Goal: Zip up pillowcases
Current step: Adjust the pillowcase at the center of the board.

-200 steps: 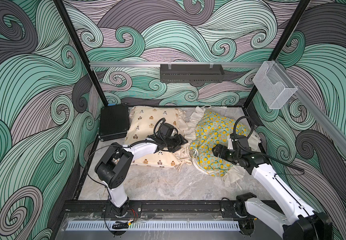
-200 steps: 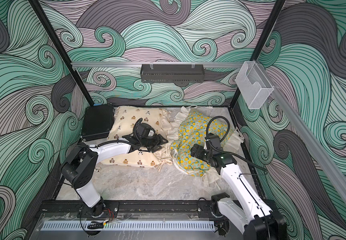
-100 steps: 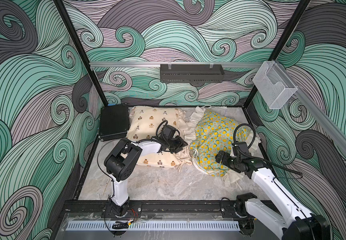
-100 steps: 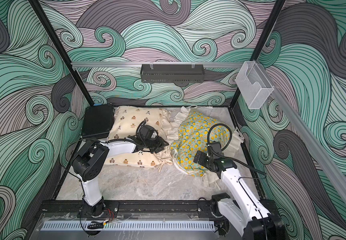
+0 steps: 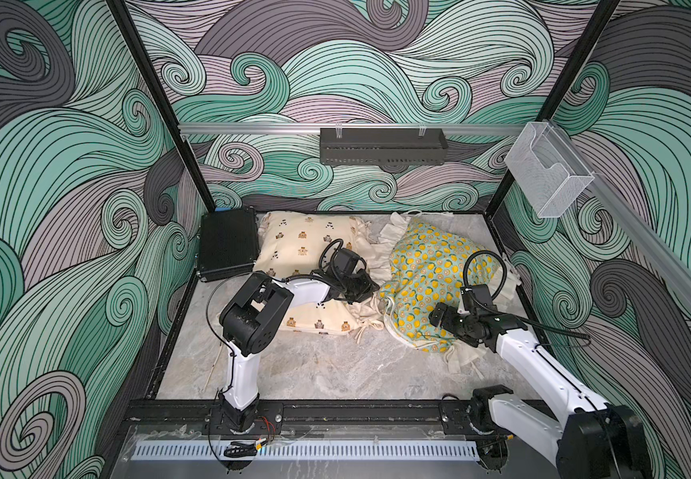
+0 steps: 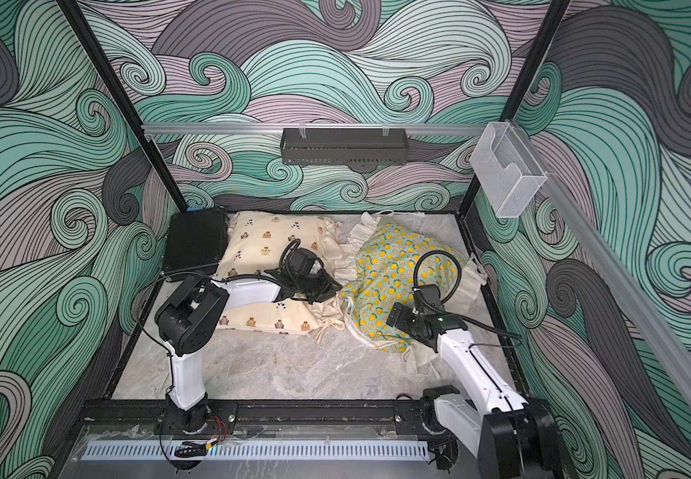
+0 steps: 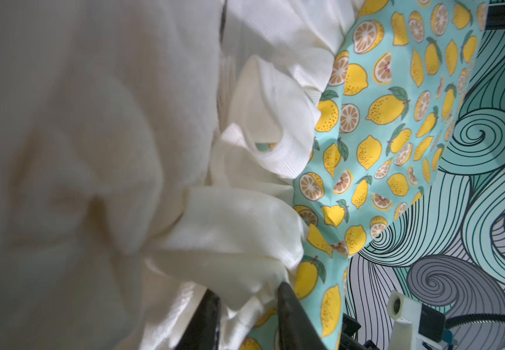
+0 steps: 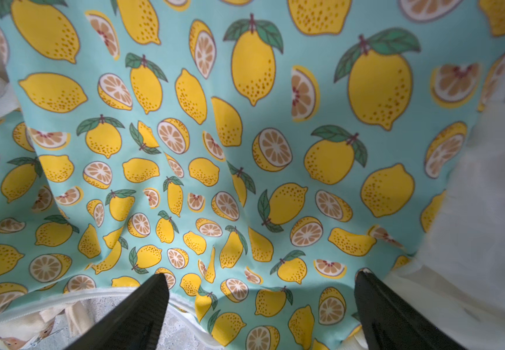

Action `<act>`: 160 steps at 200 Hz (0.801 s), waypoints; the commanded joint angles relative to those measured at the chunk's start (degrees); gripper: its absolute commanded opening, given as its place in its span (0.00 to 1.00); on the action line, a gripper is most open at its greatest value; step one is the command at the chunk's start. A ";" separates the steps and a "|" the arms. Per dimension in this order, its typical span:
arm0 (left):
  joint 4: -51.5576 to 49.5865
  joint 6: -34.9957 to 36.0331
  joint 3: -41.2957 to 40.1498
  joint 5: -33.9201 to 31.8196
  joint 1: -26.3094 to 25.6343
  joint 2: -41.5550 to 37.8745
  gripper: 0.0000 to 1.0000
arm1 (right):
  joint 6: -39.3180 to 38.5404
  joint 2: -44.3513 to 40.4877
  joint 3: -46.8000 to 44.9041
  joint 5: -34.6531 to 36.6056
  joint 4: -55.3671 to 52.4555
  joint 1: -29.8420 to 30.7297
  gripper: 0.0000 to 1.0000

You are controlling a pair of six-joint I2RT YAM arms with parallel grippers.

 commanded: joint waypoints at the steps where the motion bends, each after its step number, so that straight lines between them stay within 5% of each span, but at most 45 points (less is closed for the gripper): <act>1: 0.55 -0.39 1.88 -1.64 -0.45 1.27 0.24 | 0.59 1.23 -0.96 -0.52 2.57 -0.45 0.99; 75: 0.04 0.67 1.68 -3.07 -0.41 1.15 0.00 | 1.08 7.20 -0.36 -0.68 6.96 -1.68 0.99; 160: -2.96 3.05 -1.52 -5.24 -0.40 -3.87 0.00 | 3.09 13.37 2.06 2.38 14.90 -6.29 0.99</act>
